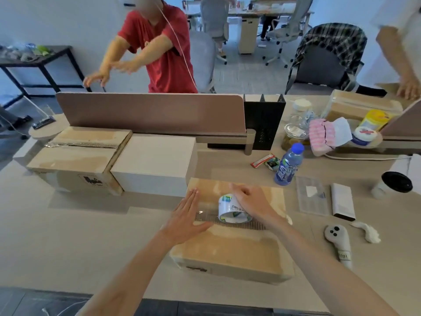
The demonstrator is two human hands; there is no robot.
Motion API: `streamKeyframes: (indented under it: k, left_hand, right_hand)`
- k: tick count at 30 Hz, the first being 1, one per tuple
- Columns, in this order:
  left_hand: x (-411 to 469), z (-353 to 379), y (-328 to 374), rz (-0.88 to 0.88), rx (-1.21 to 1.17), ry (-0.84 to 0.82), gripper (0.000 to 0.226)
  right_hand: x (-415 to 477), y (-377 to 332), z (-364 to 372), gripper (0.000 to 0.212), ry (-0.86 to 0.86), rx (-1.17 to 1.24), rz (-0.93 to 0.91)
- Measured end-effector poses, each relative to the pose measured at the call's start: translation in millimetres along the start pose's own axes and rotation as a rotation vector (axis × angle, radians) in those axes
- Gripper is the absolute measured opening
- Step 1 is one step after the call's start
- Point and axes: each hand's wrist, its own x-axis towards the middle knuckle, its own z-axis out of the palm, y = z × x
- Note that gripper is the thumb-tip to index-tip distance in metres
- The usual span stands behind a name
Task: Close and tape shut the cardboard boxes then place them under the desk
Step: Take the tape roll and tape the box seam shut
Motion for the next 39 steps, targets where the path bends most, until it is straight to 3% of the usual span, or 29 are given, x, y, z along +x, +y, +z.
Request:
streamKeyframes:
  k: [8,13,17,22,25,31,39]
  left_hand:
    - [5.5,3.5,7.6,0.030,0.024,-0.027,0.108]
    - [6.6,5.8,5.0,0.036,0.030,-0.017,0.106]
    - [7.1,5.8,5.5,0.032,0.037,-0.009,0.105]
    - [5.2,4.6,8.0,0.034,0.056,-0.014,0.105]
    - [6.7,4.6,7.2,0.036,0.091,-0.024,0.110]
    - [6.6,4.0,8.2,0.030,0.109,-0.036,0.108]
    - [6.8,3.5,7.9,0.031,0.117,-0.048,0.111]
  right_hand:
    - [-9.8,32.5,-52.6,0.058,-0.129,-0.309,-0.149]
    - [-27.0,64.7,-120.3,0.057,-0.071,-0.244,-0.056]
    - [-43.9,79.1,-133.4,0.057,-0.089,-0.186,-0.054]
    - [-50.8,81.5,-153.4,0.056,-0.024,-0.420,-0.152]
    - [-56.7,84.4,-156.2,0.057,-0.022,-0.423,-0.166]
    - [-52.6,100.7,-153.1,0.046,-0.108,-0.360,-0.032]
    - [-47.9,110.5,-151.9,0.050,-0.118,-0.391,0.036]
